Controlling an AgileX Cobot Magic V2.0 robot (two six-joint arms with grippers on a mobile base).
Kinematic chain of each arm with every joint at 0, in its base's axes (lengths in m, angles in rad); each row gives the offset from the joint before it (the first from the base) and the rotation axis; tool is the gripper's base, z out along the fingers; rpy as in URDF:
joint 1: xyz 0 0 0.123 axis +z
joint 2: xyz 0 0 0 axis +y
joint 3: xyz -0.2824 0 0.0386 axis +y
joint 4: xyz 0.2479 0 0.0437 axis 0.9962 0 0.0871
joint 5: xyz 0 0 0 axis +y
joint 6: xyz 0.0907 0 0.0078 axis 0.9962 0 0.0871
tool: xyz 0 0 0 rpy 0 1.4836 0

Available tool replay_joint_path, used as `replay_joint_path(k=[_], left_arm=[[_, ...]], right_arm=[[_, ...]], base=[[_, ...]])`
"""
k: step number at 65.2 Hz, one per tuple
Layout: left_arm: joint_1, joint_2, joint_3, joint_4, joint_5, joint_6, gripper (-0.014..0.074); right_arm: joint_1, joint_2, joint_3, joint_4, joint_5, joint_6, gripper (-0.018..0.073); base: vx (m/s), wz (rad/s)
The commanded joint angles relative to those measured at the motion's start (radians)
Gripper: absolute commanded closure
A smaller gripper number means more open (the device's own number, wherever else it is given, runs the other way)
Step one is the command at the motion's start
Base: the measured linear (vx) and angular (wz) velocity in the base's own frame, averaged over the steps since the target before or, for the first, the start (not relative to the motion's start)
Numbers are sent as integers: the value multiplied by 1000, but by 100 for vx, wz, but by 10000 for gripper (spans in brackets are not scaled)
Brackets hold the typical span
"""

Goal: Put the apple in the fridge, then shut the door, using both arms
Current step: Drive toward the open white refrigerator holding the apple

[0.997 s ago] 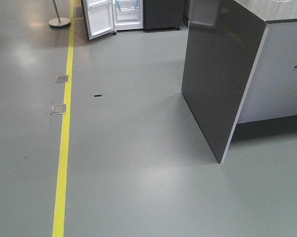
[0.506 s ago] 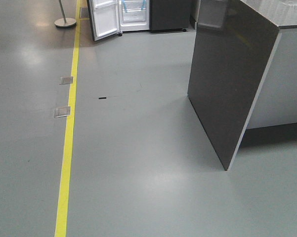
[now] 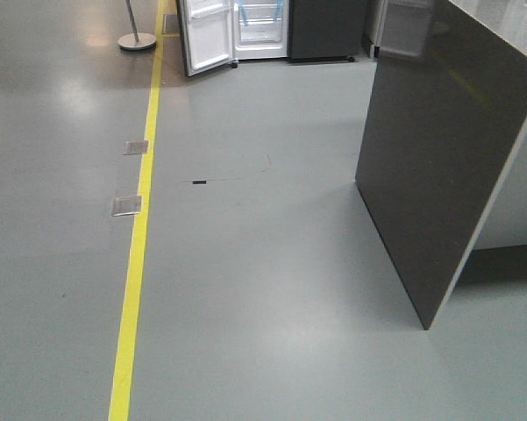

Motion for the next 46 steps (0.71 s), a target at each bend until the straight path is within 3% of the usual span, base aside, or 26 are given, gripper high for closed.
replay_joint_path(k=[1, 46], left_arm=[[-1, -14, 20, -3, -73, -6, 601], [-1, -14, 20, -3, -73, -6, 601]], right_arm=[[-3, 5, -29, 18, -67, -2, 474], [-3, 5, -29, 18, -67, -2, 474]], base=[[16, 15], [16, 11]])
